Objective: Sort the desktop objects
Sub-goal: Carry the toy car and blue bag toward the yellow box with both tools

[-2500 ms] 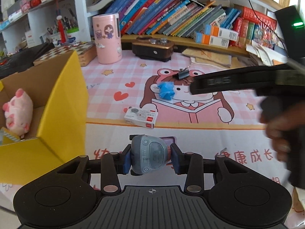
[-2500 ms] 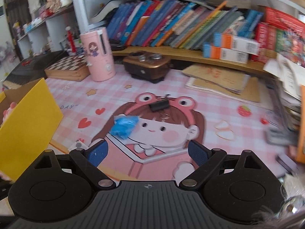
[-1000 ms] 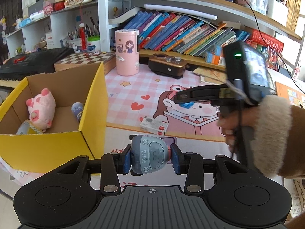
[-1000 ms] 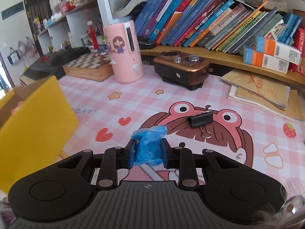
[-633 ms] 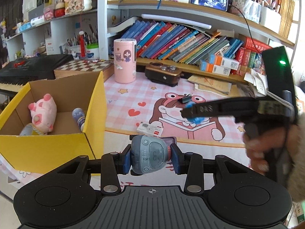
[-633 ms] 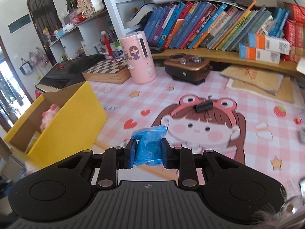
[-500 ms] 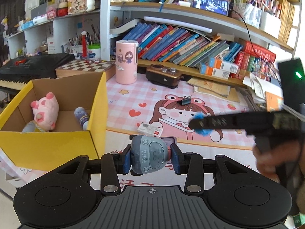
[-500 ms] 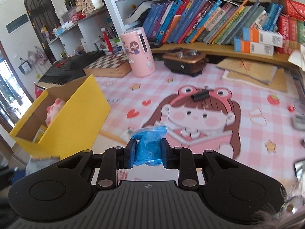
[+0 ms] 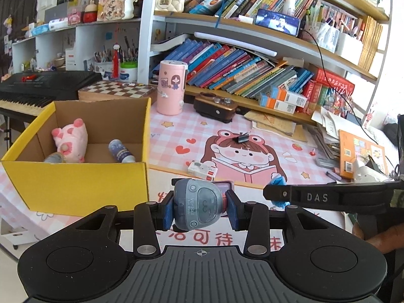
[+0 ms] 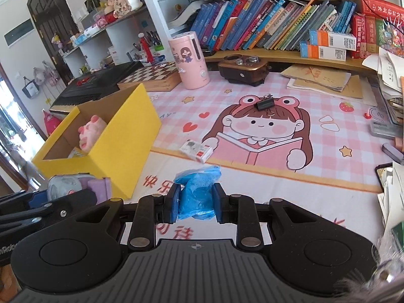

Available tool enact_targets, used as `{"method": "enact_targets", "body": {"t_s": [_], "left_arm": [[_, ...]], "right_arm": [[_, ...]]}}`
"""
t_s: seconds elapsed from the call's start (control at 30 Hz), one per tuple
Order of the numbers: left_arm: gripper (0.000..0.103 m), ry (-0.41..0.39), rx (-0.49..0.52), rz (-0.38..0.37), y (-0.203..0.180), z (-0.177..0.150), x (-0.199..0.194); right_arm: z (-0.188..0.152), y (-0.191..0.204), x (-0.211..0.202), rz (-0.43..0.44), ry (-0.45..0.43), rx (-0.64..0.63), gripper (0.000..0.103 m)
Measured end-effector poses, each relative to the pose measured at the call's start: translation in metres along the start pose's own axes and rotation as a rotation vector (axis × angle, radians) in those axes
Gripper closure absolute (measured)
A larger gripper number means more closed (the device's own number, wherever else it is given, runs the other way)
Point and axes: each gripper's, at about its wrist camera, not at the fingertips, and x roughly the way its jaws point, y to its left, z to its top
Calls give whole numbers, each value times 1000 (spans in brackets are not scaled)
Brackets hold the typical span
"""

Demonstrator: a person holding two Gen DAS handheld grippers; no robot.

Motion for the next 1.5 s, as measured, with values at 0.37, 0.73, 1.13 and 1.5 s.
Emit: {"method": "enact_targets", "body": {"t_s": [0.37,0.73,1.13,1.5], "left_arm": [[64,-3,1,-28,40,-17,-40],[64,25,7,-72,79,-34,-69],[64,40,18,-98,117,-54,-96],[64,13,-12,-79,147,-62,-116]], "right_arm": [[-30,61,-13,-16,21,-15,78],[-62,113,-21,-39,30,-1,78],[-93,161,-21,-46,43,25,78],[-101,201,-17,-19,49,-21,78]]}}
